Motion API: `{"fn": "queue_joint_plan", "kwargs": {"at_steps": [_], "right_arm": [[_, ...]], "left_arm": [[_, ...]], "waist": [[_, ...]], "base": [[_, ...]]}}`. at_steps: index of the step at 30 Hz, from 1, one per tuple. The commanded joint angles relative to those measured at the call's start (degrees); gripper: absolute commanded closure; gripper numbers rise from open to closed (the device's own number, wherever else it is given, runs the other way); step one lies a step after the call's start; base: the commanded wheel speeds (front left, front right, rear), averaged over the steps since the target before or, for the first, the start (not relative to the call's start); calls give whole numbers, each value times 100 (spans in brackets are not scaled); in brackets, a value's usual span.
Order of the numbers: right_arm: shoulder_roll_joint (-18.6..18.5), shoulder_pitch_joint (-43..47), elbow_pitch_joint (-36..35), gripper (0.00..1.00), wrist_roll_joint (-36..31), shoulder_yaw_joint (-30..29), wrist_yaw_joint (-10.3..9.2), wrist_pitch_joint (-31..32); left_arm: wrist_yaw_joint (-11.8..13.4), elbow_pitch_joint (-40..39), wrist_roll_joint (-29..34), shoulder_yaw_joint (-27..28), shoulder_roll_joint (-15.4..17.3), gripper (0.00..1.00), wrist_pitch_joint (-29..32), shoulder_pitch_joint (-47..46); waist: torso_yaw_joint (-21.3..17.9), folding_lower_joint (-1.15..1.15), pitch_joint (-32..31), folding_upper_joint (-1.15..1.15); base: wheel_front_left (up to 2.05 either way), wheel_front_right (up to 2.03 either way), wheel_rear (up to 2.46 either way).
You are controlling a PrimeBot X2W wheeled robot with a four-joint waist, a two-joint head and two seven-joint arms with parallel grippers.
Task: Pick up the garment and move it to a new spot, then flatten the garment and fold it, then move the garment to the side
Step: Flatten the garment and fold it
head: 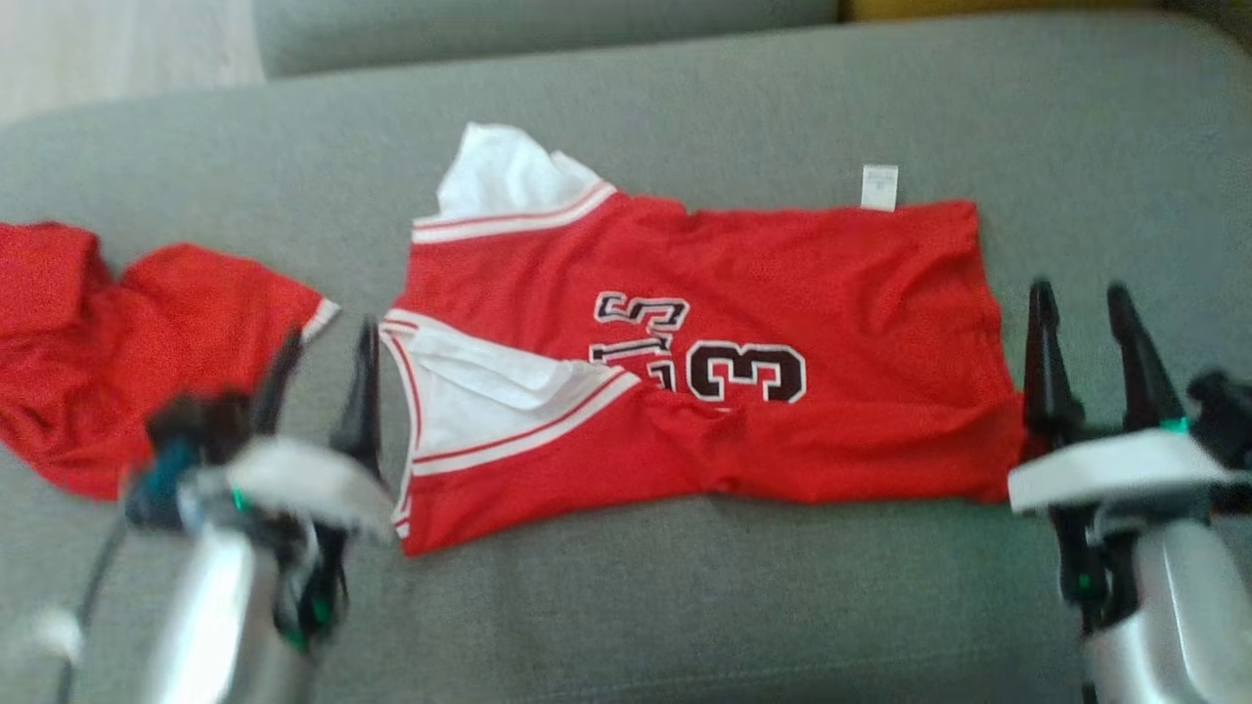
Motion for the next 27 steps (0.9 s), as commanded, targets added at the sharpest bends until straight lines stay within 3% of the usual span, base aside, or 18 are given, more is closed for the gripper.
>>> {"fn": "queue_joint_plan", "kwargs": {"at_steps": [1,7,12,18,22,27], "right_arm": [[-12,-354,-233,0,-38,186,18,39],[-222,-1177,-138,0,-27,695,18,340],[-344,-1880,31,0,242,1006,18,560],[-420,-2393,208,0,417,1274,18,556],[-422,-2524,327,0,477,1408,18,475],[-414,-2562,431,0,532,1550,18,378]], "left_arm": [[-39,-161,98,140,214,0,119,-608],[-376,227,115,-55,892,0,1201,-2174],[-494,857,-71,-305,1367,0,2098,-3356],[-518,1571,-382,-747,1643,0,3069,-4378],[-520,1951,-445,-1088,1833,0,3310,-4822],[-521,2433,-171,-1389,2034,0,3177,-5226]], "waist": [[-210,0,454,0],[-629,0,1183,0],[-955,0,1579,0],[-1240,0,1882,0],[-1376,0,2004,0],[-1512,0,2102,0]], "base": [[0,0,0],[0,0,0],[0,0,0],[0,0,0],[0,0,0],[0,0,0]]}}
